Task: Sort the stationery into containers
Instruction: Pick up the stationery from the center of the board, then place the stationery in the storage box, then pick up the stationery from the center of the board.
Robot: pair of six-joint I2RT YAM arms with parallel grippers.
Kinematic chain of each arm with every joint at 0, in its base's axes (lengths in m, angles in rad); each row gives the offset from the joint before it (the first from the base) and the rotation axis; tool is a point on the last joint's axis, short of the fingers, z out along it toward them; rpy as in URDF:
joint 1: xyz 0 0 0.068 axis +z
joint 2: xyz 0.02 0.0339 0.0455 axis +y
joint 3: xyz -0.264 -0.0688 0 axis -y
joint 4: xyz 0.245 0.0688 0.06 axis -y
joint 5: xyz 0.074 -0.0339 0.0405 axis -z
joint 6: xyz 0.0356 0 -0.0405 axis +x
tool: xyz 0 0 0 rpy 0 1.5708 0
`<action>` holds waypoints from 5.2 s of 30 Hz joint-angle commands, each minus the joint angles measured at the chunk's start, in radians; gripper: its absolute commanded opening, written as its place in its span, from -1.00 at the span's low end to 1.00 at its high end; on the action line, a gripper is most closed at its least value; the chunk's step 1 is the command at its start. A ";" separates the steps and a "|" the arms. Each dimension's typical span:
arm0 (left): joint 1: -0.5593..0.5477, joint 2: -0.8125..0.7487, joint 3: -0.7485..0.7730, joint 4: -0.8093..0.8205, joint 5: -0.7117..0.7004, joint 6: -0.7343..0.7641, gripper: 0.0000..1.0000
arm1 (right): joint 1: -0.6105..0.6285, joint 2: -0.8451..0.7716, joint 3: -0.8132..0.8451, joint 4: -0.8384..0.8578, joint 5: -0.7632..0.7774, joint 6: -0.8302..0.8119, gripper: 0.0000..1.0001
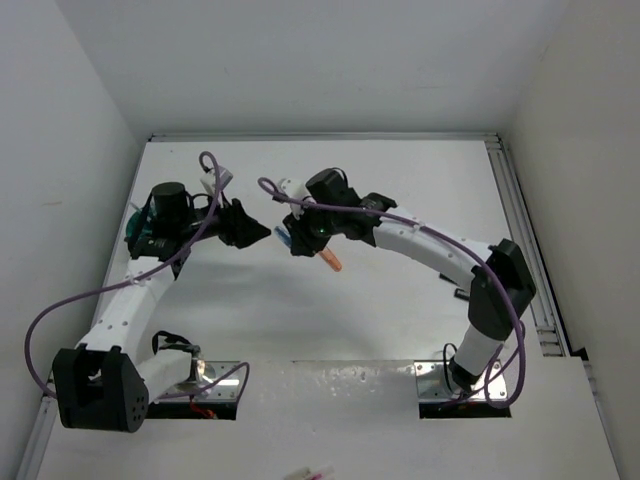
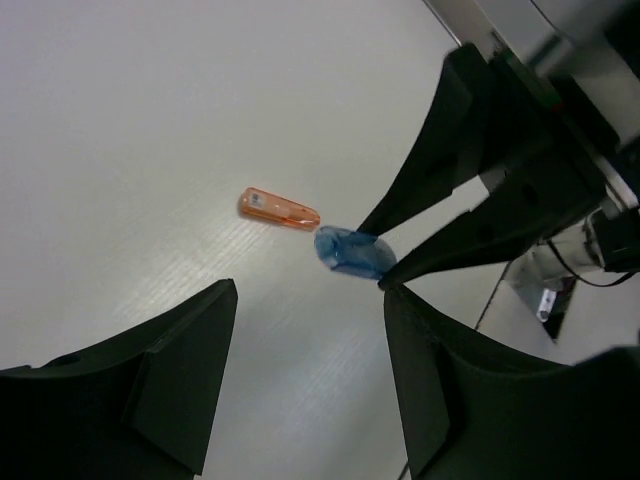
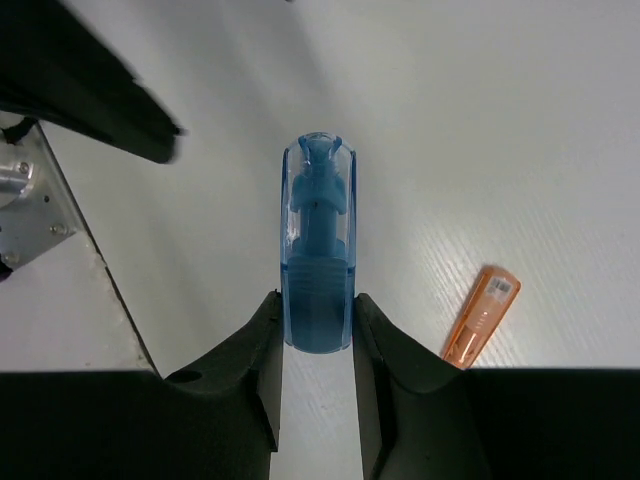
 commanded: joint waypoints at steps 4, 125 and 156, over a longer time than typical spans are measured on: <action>-0.024 0.052 0.002 0.071 0.068 -0.201 0.30 | 0.076 -0.023 0.009 0.039 0.167 -0.143 -1.00; 0.654 0.486 0.616 -0.416 -0.448 0.401 0.17 | -0.283 -0.040 -0.142 -0.036 0.130 0.084 0.48; 0.499 0.114 0.508 -0.376 -0.280 0.502 0.24 | -0.154 0.485 0.217 -0.145 0.228 0.134 0.10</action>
